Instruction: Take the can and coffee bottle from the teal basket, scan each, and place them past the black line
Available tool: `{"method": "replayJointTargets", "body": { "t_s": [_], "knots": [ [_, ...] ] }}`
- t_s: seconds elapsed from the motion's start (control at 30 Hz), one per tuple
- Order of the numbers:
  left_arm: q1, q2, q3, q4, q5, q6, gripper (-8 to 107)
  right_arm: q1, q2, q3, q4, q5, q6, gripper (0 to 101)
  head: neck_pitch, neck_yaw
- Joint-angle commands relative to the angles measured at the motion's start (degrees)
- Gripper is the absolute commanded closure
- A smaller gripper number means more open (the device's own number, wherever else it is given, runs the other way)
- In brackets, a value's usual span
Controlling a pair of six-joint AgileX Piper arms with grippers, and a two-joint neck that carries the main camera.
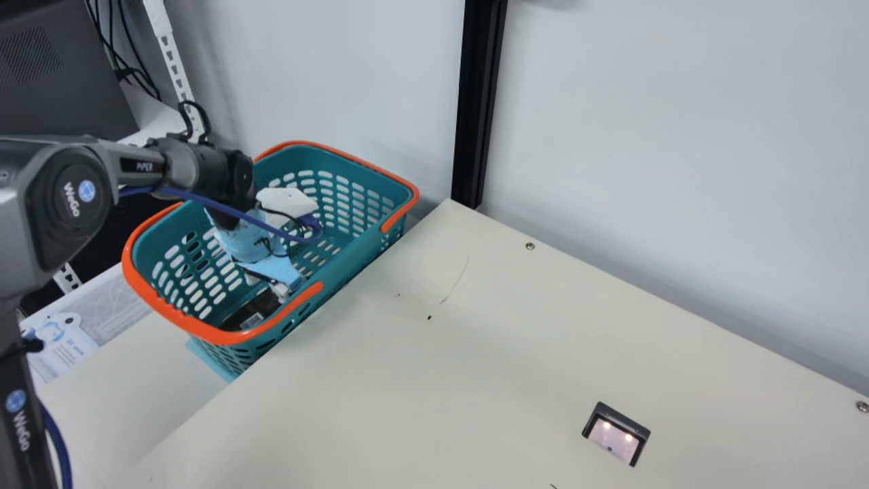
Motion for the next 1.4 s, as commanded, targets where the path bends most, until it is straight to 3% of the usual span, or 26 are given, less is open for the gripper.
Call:
{"method": "replayJointTargets", "body": {
  "t_s": [0.0, 0.73, 0.77, 0.8, 1.03, 1.37],
  "knots": [
    [0.18, 0.81, -0.14, 0.14, -0.1, 0.21, 9, 0.0, 0.0, 0.0, 0.0, 0.0, 0.0, 0, -1.62, 0.87],
    [0.11, 8.23, -3.52, 0.97, -0.91, -1.54, 9, 0.0, 0.0, 0.0, 0.0, 0.0, 0.0, 0, -1.62, 0.87],
    [0.14, 8.56, -3.61, 1.51, -1.15, -2.26, 77, 0.0, 0.0, 0.0, 0.0, 0.0, 0.0, 0, -1.62, 0.87],
    [0.13, 8.84, -3.75, 1.64, -1.32, -2.73, 89, 0.0, 0.0, 0.0, 0.0, 0.0, 0.0, 0, -1.62, 0.87],
    [-0.11, 5.66, -2.48, -0.74, -4.1, -2.85, 89, 0.0, 0.0, 0.0, 0.0, 0.0, 0.0, 0, -1.62, 0.87],
    [-0.65, -11.6, 4.72, -6.61, -12.82, -0.59, 89, 0.0, 0.0, 0.0, 0.0, 0.0, 0.0, 0, -1.62, 0.87]
  ]
}}
